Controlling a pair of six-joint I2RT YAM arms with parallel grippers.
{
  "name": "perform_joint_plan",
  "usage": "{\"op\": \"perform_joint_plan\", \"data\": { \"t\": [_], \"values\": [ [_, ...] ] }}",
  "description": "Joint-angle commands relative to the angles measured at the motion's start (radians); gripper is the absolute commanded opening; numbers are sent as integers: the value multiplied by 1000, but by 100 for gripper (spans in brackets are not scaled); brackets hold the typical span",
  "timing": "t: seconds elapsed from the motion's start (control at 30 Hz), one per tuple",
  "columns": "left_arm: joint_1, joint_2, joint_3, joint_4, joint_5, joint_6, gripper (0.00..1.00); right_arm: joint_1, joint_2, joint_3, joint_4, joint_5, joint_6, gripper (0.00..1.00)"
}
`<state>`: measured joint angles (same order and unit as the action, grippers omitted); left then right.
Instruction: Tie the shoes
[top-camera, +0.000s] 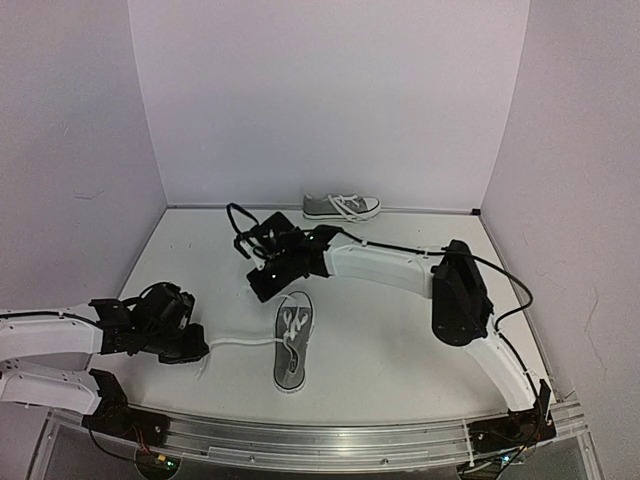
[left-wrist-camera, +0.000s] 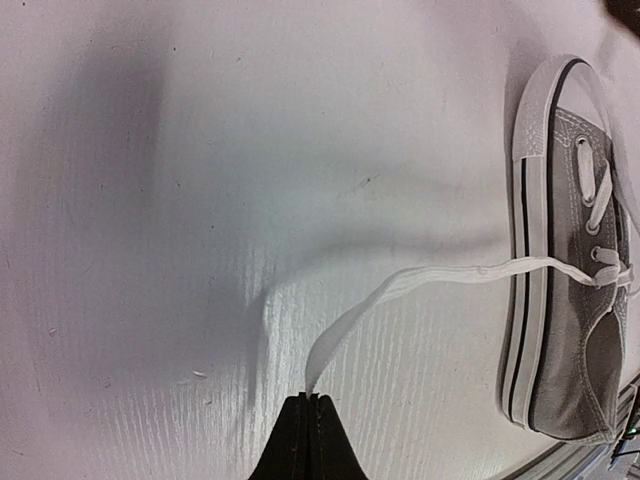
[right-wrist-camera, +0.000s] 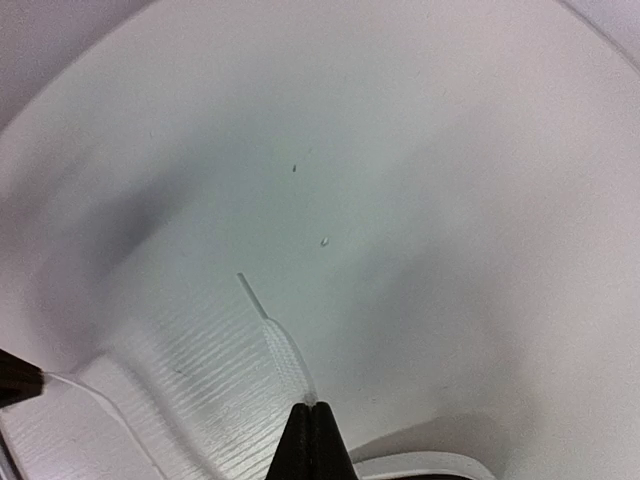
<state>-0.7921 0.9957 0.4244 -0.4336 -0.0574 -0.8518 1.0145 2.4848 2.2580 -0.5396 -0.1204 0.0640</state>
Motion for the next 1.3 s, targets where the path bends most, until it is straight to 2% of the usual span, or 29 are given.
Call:
{"op": "perform_joint_plan", "data": {
  "t": [0.0,0.17,0.37,0.47,0.6,0.73,0.87,1.27],
  "values": [
    [-1,10,65,44,-29,31,0,-9,-210,-59,89,32,47,0],
    [-1,22,103,36,-31,76,0,-11,-377,-266,99,113,80,0],
    [-1,-20,118,80,27,174,0,-20,-681,-707,186,149,191,0],
    [-2,0,124,106,78,214,0,-22,-772,-894,243,136,254,0],
    [-2,39,136,161,180,250,0,-23,-831,-1019,308,117,307,0],
    [-4,4,145,199,255,267,0,-23,-844,-995,348,49,315,0],
    [-4,-76,158,162,290,289,0,-18,-806,-903,389,-41,309,0],
    [-7,-410,136,51,380,222,0,84,-404,-426,405,-152,303,0]
  ]
}}
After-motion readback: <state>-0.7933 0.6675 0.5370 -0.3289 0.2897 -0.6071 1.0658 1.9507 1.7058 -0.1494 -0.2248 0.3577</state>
